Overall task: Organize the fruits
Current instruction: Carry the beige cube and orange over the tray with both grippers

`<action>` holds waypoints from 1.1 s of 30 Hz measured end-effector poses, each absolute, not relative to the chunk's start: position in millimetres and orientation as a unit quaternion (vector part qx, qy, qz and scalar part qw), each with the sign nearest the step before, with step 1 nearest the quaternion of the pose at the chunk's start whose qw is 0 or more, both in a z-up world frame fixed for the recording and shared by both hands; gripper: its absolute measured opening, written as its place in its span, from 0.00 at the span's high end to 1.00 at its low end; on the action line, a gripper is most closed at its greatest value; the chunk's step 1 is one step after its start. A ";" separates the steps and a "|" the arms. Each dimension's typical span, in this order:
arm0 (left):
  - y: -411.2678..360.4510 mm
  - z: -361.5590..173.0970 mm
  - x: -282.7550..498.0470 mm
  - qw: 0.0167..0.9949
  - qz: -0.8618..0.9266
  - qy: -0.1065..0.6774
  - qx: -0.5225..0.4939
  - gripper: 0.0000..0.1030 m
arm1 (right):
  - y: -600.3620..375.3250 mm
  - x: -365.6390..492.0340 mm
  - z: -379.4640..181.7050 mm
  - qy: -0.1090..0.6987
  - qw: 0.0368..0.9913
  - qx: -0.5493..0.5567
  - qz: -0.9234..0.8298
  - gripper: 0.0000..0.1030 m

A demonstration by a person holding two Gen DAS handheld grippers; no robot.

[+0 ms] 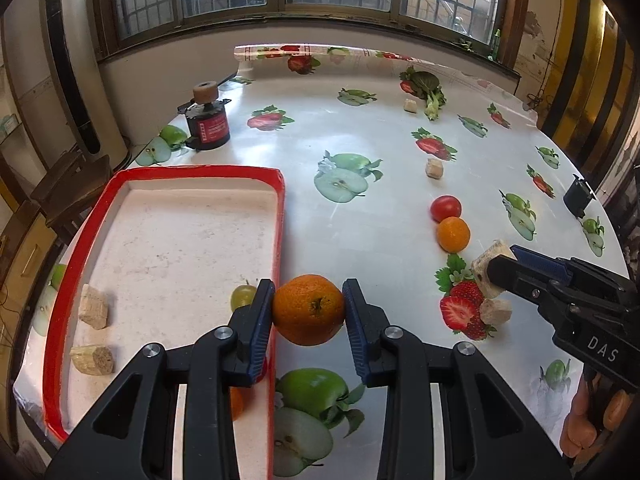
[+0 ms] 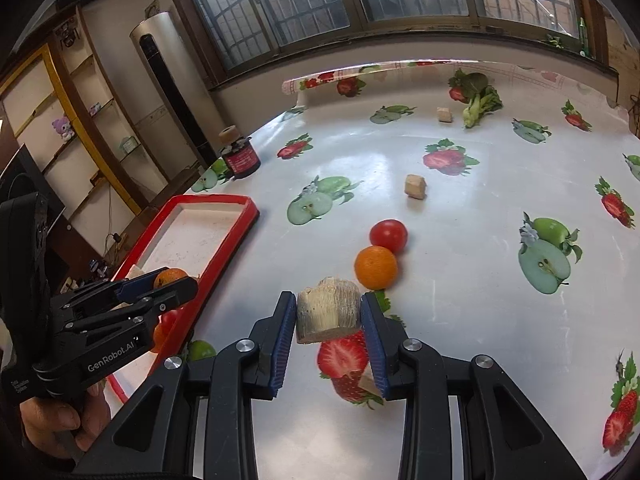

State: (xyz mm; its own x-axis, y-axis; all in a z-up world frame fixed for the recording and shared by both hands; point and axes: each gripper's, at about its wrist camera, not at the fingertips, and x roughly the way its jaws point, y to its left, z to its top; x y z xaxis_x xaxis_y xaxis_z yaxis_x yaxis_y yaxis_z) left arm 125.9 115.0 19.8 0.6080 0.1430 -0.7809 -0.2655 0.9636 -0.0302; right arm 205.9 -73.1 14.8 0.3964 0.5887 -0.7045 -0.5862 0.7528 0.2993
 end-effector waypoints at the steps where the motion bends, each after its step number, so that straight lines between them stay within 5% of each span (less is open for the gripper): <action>1: 118.2 19.7 124.1 0.893 0.117 0.428 -0.073 0.69 | -69.3 203.1 15.3 0.422 0.834 -0.001 0.355 0.67; 33: 204.7 17.8 97.1 0.883 0.173 0.423 -0.108 0.69 | 35.8 171.0 23.1 0.413 0.802 -0.039 0.429 0.67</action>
